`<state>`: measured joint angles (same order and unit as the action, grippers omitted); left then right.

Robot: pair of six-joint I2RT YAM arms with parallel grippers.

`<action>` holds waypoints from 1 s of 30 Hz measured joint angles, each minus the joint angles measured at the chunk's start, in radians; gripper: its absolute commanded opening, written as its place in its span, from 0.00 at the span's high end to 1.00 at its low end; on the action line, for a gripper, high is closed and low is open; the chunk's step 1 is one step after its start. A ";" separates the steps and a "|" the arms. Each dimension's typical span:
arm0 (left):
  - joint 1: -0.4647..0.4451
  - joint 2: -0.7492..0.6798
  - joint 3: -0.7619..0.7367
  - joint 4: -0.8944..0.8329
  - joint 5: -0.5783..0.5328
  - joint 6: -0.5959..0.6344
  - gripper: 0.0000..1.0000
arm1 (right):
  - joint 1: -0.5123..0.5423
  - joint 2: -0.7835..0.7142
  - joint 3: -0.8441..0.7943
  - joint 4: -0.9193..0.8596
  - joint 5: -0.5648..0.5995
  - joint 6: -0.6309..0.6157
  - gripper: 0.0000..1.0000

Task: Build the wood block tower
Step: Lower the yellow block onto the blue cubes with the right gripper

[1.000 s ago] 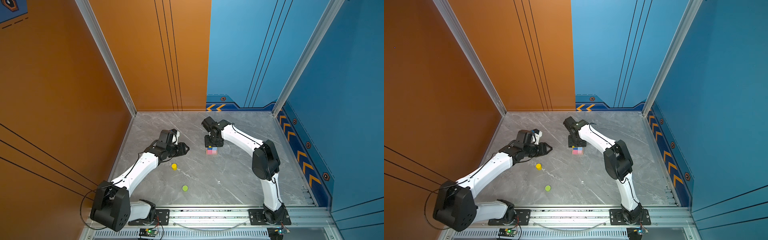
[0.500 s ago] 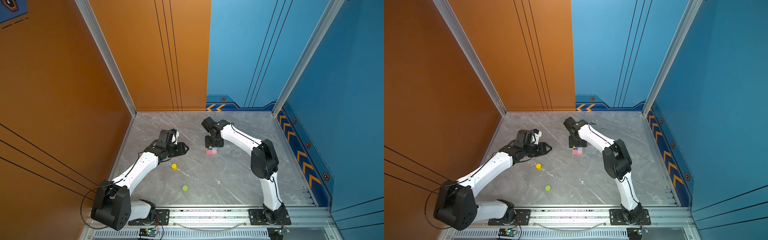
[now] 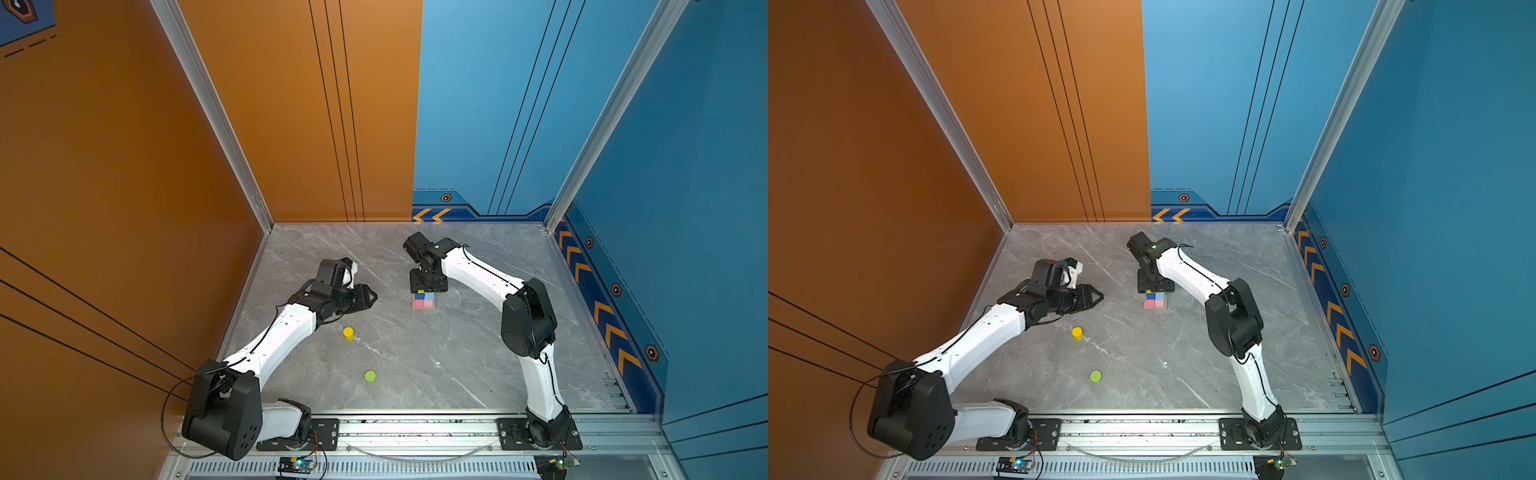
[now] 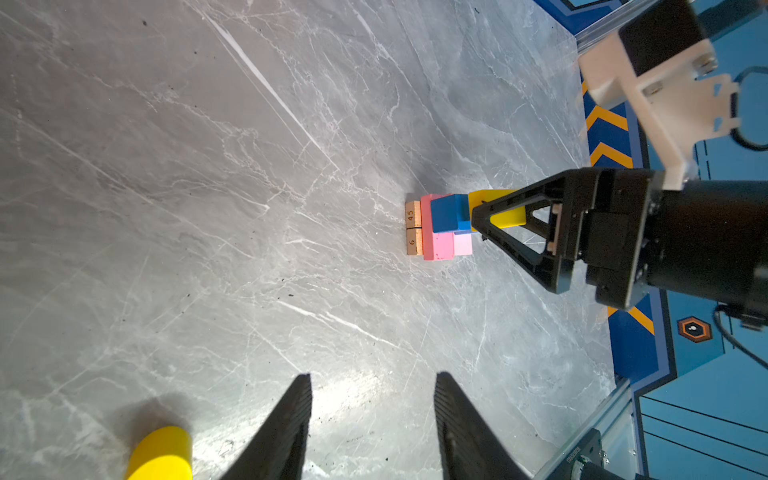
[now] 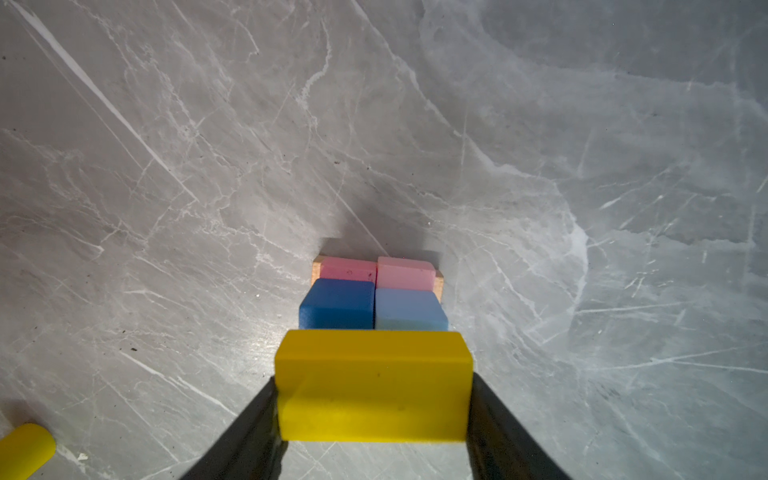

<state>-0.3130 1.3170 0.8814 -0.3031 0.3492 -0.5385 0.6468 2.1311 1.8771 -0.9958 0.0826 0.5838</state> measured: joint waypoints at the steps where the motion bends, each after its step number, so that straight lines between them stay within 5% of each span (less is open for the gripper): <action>1: 0.000 0.000 0.000 0.000 0.000 0.000 0.50 | 0.000 0.003 0.000 0.000 0.000 0.000 0.33; 30: 0.001 0.000 0.000 0.000 0.000 0.000 0.50 | -0.008 0.020 0.000 0.000 0.000 0.019 0.30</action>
<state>-0.3122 1.3170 0.8814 -0.3031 0.3492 -0.5381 0.6392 2.1509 1.8771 -0.9958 0.0830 0.6025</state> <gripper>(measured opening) 0.502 0.697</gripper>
